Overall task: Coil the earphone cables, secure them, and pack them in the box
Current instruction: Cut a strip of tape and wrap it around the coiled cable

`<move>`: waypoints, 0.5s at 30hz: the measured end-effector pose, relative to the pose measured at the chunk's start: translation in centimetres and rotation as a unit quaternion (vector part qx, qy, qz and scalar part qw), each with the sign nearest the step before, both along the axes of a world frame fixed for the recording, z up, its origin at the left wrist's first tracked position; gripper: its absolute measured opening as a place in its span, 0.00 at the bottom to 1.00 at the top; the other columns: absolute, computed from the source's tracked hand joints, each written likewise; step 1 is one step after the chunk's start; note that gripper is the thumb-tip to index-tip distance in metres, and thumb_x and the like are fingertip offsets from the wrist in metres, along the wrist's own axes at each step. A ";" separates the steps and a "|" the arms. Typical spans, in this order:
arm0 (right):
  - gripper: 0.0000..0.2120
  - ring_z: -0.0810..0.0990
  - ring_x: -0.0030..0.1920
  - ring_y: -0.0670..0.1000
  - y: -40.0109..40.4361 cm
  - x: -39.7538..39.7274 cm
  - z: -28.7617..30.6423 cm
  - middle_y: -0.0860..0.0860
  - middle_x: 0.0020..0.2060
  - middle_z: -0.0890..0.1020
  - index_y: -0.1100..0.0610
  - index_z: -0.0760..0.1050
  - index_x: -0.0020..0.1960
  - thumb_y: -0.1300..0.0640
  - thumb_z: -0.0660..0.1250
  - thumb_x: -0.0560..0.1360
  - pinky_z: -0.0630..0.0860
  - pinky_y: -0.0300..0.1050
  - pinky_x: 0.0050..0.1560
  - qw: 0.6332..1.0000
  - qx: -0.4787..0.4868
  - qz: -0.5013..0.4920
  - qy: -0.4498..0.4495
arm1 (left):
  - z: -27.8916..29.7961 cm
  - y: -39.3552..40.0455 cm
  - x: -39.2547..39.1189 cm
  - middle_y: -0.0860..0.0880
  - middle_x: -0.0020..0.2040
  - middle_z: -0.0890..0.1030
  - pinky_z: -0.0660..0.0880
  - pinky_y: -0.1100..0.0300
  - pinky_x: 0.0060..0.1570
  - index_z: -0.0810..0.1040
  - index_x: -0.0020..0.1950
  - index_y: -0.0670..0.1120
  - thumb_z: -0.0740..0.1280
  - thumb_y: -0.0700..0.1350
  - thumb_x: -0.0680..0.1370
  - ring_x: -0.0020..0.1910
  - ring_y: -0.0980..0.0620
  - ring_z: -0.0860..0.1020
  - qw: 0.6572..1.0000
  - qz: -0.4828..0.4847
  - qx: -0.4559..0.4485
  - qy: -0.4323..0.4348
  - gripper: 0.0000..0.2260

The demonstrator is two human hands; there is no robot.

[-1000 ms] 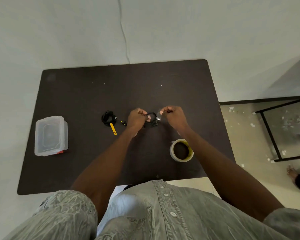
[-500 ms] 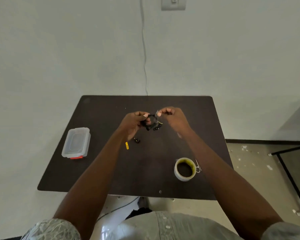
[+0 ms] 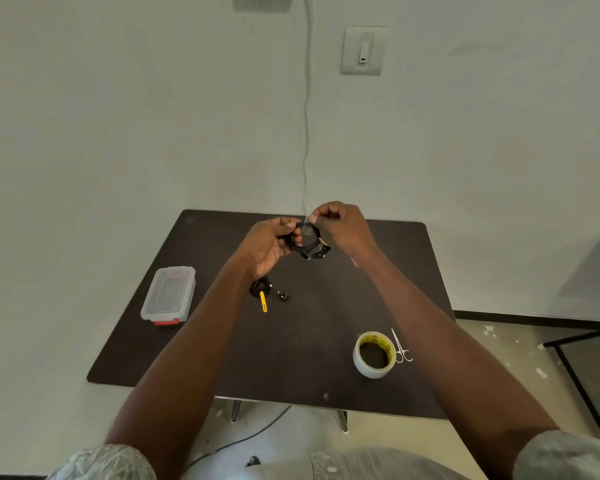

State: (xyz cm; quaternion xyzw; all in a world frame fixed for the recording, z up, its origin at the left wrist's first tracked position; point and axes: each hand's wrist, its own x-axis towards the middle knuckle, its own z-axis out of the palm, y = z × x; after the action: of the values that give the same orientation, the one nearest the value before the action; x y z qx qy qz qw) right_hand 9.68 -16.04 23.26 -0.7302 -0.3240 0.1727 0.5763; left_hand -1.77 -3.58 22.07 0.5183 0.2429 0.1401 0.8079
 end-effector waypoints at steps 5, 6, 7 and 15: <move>0.05 0.82 0.40 0.48 1.7 -1.1 1.1 0.49 0.37 0.84 0.55 0.81 0.39 0.61 0.73 0.72 0.77 0.41 0.46 1.000 0.009 0.006 -0.011 | 0.9 1.4 -0.8 0.44 0.38 0.77 0.78 0.57 0.44 0.76 0.53 0.36 0.59 0.33 0.79 0.37 0.51 0.76 0.999 -0.015 -0.016 -0.026 0.07; 0.05 0.83 0.41 0.50 2.0 -1.3 1.2 0.51 0.38 0.84 0.55 0.81 0.38 0.61 0.73 0.72 0.77 0.43 0.47 1.000 0.011 0.009 -0.009 | 1.0 1.7 -0.9 0.44 0.39 0.77 0.77 0.56 0.45 0.76 0.52 0.36 0.59 0.32 0.79 0.37 0.51 0.76 0.999 -0.013 -0.020 -0.030 0.07; 0.05 0.82 0.41 0.50 2.2 -1.6 1.4 0.51 0.38 0.84 0.55 0.81 0.39 0.62 0.73 0.73 0.77 0.43 0.47 1.000 0.014 0.011 -0.004 | 1.2 1.9 -1.1 0.44 0.38 0.76 0.77 0.56 0.45 0.75 0.52 0.36 0.59 0.32 0.79 0.37 0.51 0.76 0.999 -0.011 -0.022 -0.033 0.07; 0.02 0.80 0.45 0.47 3.3 -2.3 2.2 0.51 0.43 0.83 0.58 0.81 0.40 0.61 0.73 0.71 0.75 0.44 0.50 0.999 0.048 0.006 0.004 | 2.1 3.2 -1.4 0.44 0.38 0.76 0.76 0.59 0.42 0.76 0.49 0.36 0.58 0.31 0.79 0.35 0.52 0.74 0.999 0.036 0.005 -0.021 0.08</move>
State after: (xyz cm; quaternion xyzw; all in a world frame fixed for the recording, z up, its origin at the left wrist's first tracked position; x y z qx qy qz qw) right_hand 7.41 -12.76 25.45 -0.6990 -0.3340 0.1633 0.6109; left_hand -3.15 -0.33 24.15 0.5100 0.2440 0.1811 0.8047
